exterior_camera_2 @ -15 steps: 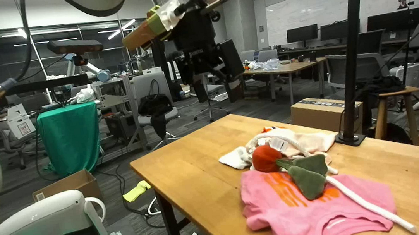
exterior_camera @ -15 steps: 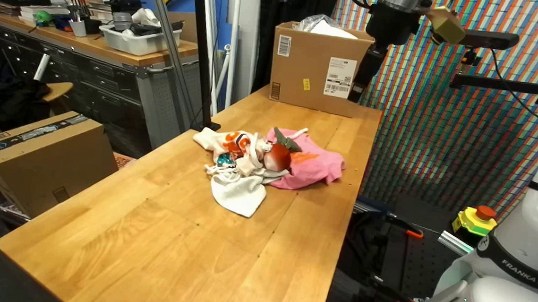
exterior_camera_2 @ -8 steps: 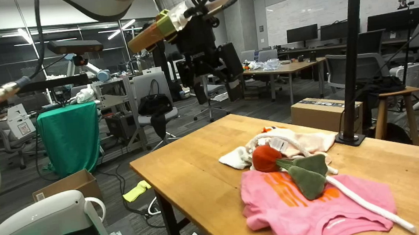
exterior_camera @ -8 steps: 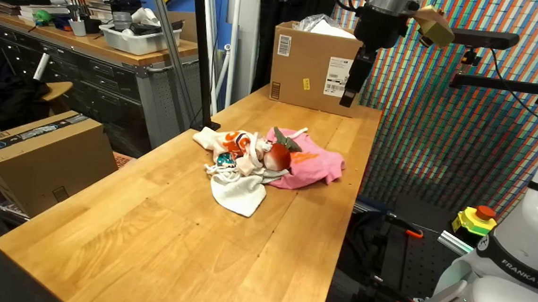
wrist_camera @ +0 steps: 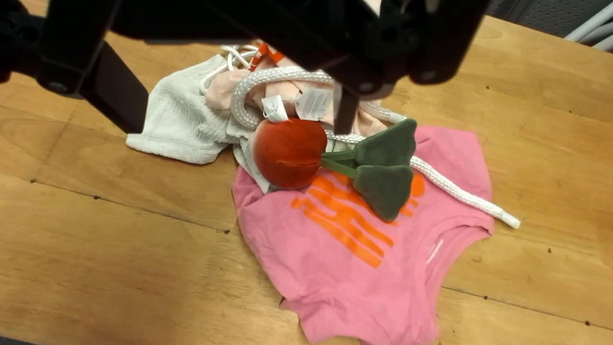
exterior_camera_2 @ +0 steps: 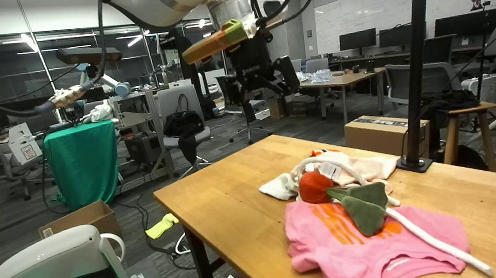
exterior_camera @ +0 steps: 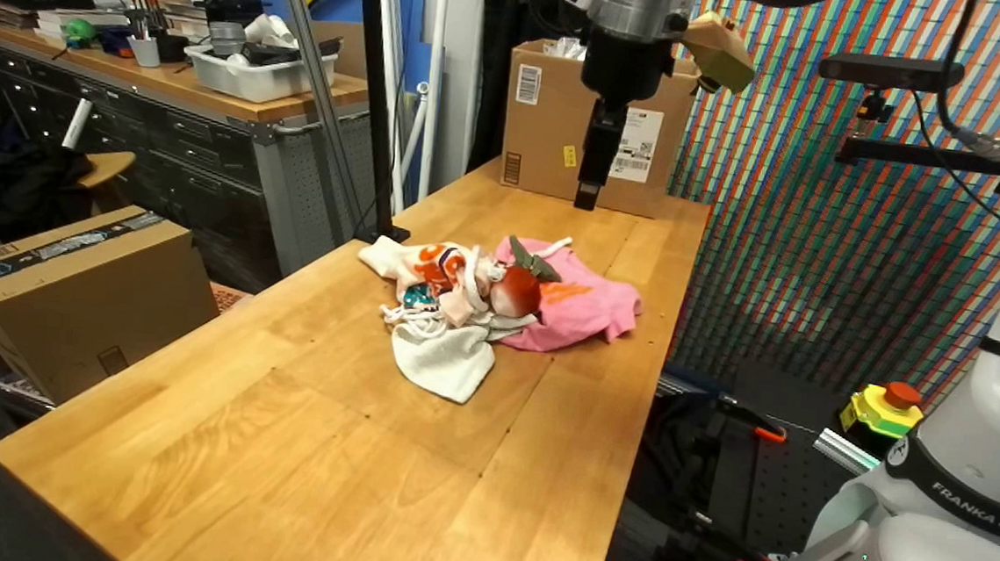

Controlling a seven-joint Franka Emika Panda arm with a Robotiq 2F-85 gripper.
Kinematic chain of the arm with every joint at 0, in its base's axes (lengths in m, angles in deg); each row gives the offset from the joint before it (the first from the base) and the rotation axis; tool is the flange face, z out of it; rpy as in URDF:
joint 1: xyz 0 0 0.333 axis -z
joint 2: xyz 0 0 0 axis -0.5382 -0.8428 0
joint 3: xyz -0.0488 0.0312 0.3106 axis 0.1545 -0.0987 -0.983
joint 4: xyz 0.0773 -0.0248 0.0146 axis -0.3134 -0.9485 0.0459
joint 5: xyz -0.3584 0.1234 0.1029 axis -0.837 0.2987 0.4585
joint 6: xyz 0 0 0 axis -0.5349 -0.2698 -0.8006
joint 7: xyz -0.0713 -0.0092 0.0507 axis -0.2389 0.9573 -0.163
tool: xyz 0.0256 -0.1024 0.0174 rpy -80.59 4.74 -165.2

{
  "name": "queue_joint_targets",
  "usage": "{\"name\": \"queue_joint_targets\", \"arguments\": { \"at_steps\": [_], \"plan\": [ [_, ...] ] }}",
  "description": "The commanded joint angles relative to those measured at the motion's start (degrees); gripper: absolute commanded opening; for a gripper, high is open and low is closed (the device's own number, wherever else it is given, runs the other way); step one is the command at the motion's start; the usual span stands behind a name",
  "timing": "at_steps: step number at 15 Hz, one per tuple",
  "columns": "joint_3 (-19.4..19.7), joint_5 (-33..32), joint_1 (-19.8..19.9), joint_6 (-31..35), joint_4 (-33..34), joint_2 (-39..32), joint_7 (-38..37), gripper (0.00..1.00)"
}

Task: Pick up the objects and put them around the table.

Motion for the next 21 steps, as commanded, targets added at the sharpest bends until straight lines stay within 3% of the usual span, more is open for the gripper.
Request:
{"name": "queue_joint_targets", "arguments": {
  "at_steps": [1, 13, 21],
  "plan": [
    [0.98, 0.30, -0.83, 0.38, 6.42, -8.91, 3.70, 1.00],
    [1.72, 1.66, 0.26, 4.12, 11.49, -25.89, 14.57, 1.00],
    [1.40, 3.11, 1.89, 8.28, 12.23, -31.56, 18.47, 1.00]
  ]
}}
